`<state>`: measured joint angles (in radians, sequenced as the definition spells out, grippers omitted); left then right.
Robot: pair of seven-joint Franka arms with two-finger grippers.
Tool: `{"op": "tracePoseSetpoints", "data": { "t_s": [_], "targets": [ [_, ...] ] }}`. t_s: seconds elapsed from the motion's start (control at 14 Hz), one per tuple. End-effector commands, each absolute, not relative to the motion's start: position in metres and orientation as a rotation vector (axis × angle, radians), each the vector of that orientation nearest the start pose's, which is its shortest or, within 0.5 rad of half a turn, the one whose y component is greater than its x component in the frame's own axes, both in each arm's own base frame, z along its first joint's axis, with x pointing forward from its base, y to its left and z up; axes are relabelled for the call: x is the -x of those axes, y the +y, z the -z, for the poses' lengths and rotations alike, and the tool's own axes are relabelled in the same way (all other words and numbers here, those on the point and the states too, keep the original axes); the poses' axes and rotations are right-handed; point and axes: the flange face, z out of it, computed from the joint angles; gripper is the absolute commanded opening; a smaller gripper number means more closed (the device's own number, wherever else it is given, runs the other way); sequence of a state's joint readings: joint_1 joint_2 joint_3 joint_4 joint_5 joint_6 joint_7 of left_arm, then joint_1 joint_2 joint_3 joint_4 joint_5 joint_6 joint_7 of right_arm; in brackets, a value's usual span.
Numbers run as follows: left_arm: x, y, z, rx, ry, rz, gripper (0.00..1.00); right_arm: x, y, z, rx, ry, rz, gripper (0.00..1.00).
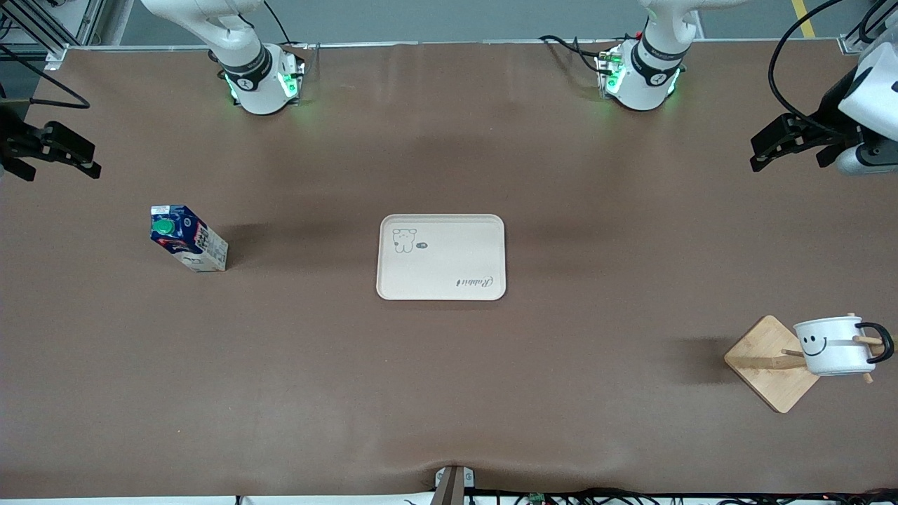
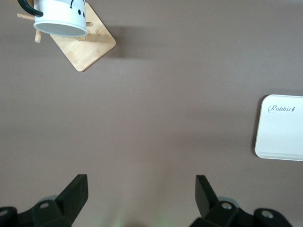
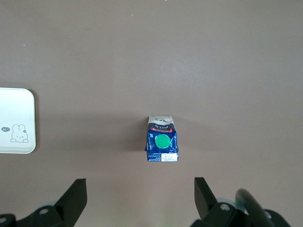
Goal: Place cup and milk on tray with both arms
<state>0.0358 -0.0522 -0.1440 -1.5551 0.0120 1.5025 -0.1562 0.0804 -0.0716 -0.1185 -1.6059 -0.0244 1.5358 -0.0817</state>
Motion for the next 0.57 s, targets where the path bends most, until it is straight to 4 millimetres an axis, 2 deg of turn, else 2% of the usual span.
{"op": "tracePoseSetpoints", "data": {
  "t_s": [0.0, 0.21, 0.36, 0.5],
  "targets": [
    [-0.525, -0.057, -0.66, 3.122, -0.054, -0.002, 1.0, -0.526, -0.028, -0.648, 3.18, -0.068, 0.003, 1.0],
    [-0.526, -0.05, -0.659, 3.097, -0.072, -0.002, 1.0, -0.525, -0.029, -0.647, 3.168, -0.056, -0.003, 1.0],
    [-0.529, -0.053, -0.647, 3.044, -0.063, -0.028, 1.0, -0.526, -0.029, -0.646, 3.157, -0.047, -0.005, 1.0],
    [-0.538, -0.048, -0.632, 3.042, -0.092, -0.039, 1.0, -0.528, -0.028, -0.644, 3.154, -0.057, -0.007, 1.0]
  ]
}}
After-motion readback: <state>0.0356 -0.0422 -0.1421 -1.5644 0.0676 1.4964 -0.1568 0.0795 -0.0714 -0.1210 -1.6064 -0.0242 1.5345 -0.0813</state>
